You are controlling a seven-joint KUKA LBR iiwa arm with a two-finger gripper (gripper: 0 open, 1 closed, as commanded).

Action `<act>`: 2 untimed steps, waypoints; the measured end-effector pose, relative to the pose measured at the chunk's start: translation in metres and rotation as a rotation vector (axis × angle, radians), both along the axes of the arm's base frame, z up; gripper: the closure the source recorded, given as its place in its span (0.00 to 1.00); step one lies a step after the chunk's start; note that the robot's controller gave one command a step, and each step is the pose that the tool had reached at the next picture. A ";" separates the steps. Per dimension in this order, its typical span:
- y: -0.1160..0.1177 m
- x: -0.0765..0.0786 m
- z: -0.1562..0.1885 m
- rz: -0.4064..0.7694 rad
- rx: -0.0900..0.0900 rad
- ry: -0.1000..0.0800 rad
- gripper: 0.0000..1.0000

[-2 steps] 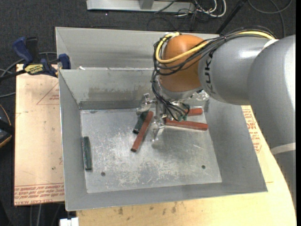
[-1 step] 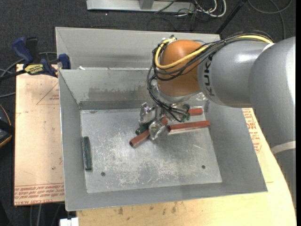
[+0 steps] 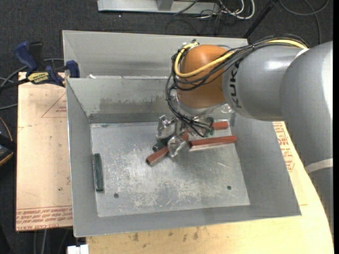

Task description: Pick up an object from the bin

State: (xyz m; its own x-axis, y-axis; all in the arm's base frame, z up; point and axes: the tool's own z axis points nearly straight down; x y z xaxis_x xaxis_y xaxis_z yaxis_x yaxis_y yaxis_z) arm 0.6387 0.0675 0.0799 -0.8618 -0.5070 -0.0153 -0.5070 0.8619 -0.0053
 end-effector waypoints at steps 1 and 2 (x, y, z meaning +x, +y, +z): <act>-0.020 -0.026 0.119 -0.005 -0.001 0.013 1.00; -0.020 -0.026 0.119 -0.005 -0.001 0.013 1.00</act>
Offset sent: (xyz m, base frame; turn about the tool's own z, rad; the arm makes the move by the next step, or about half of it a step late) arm 0.0000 0.0000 0.0000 0.0000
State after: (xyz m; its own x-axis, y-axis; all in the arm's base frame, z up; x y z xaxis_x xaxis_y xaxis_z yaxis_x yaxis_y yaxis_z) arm 0.6129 0.0474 0.1985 -0.8642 -0.5031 -0.0033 -0.5031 0.8642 0.0005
